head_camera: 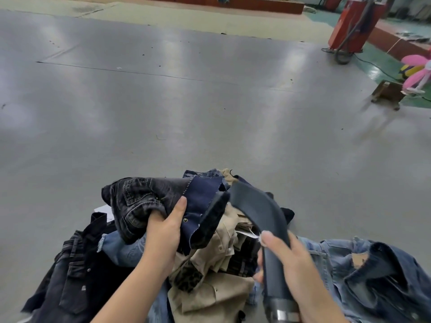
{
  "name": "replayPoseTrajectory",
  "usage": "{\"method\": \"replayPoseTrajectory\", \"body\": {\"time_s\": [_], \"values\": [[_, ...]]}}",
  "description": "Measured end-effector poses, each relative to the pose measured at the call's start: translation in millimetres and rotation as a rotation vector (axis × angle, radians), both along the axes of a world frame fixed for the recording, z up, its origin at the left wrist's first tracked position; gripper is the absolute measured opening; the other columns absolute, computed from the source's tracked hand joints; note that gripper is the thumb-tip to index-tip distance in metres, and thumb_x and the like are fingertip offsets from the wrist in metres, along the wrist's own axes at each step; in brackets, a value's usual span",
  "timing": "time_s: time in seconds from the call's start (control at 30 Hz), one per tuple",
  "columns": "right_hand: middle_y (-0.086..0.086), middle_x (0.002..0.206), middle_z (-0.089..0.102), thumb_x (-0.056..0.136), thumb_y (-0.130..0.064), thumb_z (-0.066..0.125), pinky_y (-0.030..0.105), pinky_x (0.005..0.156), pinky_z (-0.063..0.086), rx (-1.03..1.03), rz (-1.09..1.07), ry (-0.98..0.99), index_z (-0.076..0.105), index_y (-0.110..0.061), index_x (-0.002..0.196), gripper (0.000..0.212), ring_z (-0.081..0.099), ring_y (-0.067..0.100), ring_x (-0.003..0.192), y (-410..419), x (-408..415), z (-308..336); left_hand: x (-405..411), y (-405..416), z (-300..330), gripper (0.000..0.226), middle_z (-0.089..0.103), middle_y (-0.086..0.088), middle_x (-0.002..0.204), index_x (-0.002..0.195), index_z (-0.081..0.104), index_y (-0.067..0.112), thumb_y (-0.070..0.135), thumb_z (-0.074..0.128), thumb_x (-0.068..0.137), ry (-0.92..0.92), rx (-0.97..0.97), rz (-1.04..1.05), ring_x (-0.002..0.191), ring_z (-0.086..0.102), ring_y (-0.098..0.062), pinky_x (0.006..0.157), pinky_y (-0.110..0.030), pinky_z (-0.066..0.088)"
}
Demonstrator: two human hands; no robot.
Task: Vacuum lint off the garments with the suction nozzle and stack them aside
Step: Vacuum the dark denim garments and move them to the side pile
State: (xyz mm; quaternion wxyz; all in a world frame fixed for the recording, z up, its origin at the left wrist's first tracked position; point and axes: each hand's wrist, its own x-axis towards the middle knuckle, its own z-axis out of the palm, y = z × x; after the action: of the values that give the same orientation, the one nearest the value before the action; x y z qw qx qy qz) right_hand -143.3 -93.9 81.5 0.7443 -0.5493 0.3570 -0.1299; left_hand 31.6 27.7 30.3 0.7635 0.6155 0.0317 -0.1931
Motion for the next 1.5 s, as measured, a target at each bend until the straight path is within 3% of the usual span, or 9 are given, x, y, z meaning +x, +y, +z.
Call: {"method": "replayPoseTrajectory", "body": {"time_s": [0.17,0.3,0.5,0.77,0.87,0.97,1.07,1.37,1.5], "values": [[0.014,0.061,0.06,0.058,-0.038,0.084,0.032,0.047,0.048,0.009,0.136,0.001,0.066,-0.022,0.092,0.042,0.056,0.027,0.046,0.5,-8.1,4.1,5.7,0.8,0.6,0.016,0.071,0.0,0.108,0.104,0.062,0.017,0.025,0.065,0.09,-0.041,0.042,0.068,0.102,0.067,-0.019,0.099,-0.044,0.048],[-0.011,0.086,0.073,0.053,-0.055,0.073,0.028,0.078,0.046,-0.079,0.334,0.062,0.064,-0.044,0.107,0.057,0.067,0.007,0.078,28.6,-2.6,-6.0,5.8,-0.5,0.1,0.011,0.066,0.01,0.107,0.099,0.06,0.022,0.027,0.064,0.09,-0.108,0.091,0.104,0.108,0.062,-0.015,0.097,-0.031,0.045],[0.008,0.062,0.061,0.086,-0.03,0.068,0.031,0.051,0.046,-0.044,0.207,0.089,0.061,-0.022,0.1,0.018,0.055,0.024,0.047,22.1,12.2,-5.2,2.0,-1.5,1.8,0.028,0.066,0.004,0.112,0.114,0.06,0.01,0.023,0.063,0.09,-0.21,0.134,0.037,0.111,0.06,-0.015,0.104,-0.036,0.043],[0.011,0.061,0.058,0.068,-0.036,0.07,0.034,0.046,0.049,-0.043,-0.015,0.018,0.059,-0.012,0.095,0.038,0.055,0.028,0.046,6.5,8.9,-1.6,4.1,2.5,4.8,0.038,0.065,-0.006,0.12,0.116,0.061,0.005,0.032,0.062,0.089,-0.3,0.21,-0.006,0.116,0.058,-0.021,0.107,-0.045,0.04],[0.01,0.061,0.06,0.066,-0.038,0.081,0.035,0.05,0.047,-0.069,0.079,0.01,0.062,-0.018,0.097,0.042,0.057,0.028,0.048,0.7,0.2,2.7,7.6,5.9,3.6,0.034,0.064,-0.006,0.12,0.115,0.06,0.005,0.03,0.061,0.091,-0.296,0.227,0.042,0.116,0.057,-0.021,0.107,-0.045,0.04],[-0.01,0.081,0.072,0.057,-0.054,0.069,0.024,0.064,0.047,-0.197,0.328,0.073,0.063,-0.049,0.102,0.045,0.067,0.005,0.067,16.6,-3.4,-3.0,10.8,4.8,2.6,0.027,0.065,-0.006,0.116,0.108,0.061,0.009,0.031,0.06,0.092,-0.283,0.248,0.081,0.114,0.059,-0.023,0.106,-0.044,0.041],[-0.026,0.097,0.069,0.062,-0.056,0.067,0.008,0.07,0.045,-0.213,0.404,0.109,0.058,-0.049,0.106,0.046,0.064,-0.009,0.087,29.4,0.5,-8.8,11.3,3.3,0.9,0.023,0.067,-0.003,0.111,0.103,0.063,0.013,0.034,0.06,0.092,-0.273,0.259,0.091,0.111,0.06,-0.022,0.105,-0.042,0.042],[0.004,0.064,0.063,0.07,-0.042,0.069,0.032,0.053,0.048,-0.062,0.23,-0.001,0.065,-0.041,0.099,0.029,0.059,0.021,0.051,27.4,6.7,-6.0,7.9,-1.3,3.8,0.019,0.068,-0.001,0.113,0.108,0.062,0.014,0.025,0.062,0.093,-0.146,0.128,0.088,0.107,0.063,-0.019,0.103,-0.048,0.045],[0.016,0.061,0.057,0.067,-0.034,0.081,0.034,0.044,0.048,-0.057,0.052,-0.047,0.062,-0.02,0.1,0.04,0.054,0.03,0.044,17.3,0.8,-1.9,10.0,3.1,5.7,0.026,0.068,-0.004,0.112,0.113,0.06,0.009,0.027,0.06,0.094,-0.082,0.115,0.113,0.103,0.064,-0.022,0.1,-0.048,0.047]]}}
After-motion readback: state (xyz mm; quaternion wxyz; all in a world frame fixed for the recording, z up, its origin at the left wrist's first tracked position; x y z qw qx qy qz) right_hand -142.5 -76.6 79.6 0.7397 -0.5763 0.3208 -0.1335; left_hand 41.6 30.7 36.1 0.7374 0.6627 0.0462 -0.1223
